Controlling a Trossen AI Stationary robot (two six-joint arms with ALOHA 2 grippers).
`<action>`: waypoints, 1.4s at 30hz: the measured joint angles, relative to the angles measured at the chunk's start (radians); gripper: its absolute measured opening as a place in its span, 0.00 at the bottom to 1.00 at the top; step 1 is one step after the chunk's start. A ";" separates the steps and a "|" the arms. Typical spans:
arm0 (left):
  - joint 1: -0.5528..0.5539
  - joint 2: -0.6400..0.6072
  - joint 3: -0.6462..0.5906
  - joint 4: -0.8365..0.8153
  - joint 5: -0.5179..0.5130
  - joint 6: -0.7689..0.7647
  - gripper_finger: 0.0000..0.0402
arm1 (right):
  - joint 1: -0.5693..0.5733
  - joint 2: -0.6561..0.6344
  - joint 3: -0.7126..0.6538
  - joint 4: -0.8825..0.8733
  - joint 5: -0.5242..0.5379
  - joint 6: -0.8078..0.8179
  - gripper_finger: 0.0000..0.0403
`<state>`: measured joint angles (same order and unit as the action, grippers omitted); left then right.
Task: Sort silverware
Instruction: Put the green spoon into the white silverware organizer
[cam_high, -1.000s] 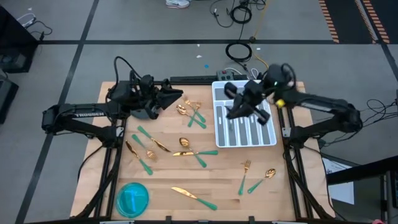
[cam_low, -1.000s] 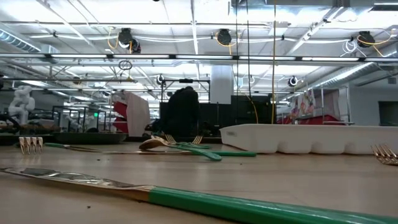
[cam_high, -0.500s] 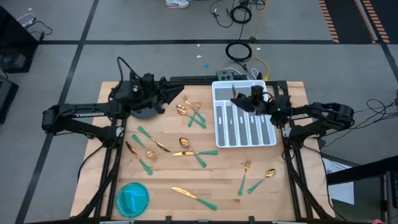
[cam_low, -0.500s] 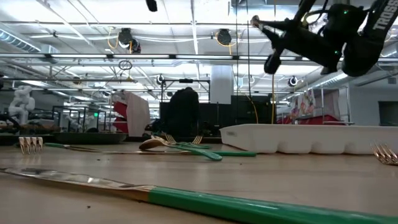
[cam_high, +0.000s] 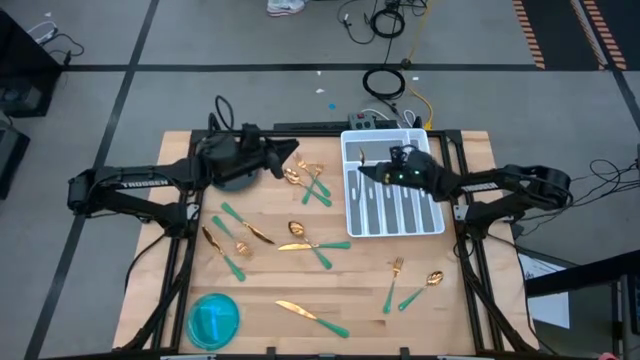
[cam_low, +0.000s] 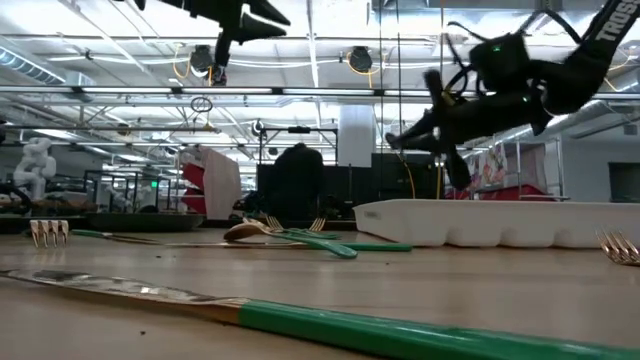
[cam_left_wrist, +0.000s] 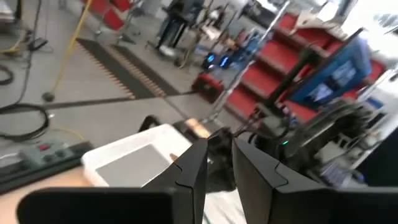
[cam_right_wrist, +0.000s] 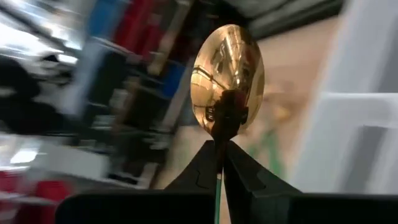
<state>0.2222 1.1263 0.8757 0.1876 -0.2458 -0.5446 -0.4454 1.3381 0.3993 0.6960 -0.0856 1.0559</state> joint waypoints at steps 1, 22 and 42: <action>0.000 0.000 0.000 -0.012 -0.001 0.000 0.20 | 0.011 -0.011 0.029 -0.100 0.029 -0.020 0.00; 0.000 0.000 0.000 -0.137 -0.021 0.004 0.20 | 0.089 0.002 0.657 -1.960 0.662 0.001 0.00; 0.000 0.000 0.000 -0.307 -0.005 0.002 0.20 | 0.226 0.500 0.899 -2.256 0.869 -0.113 0.00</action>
<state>0.2224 1.1263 0.8757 -0.1190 -0.2505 -0.5426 -0.2192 1.8376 1.2987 -1.5596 0.7830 0.9429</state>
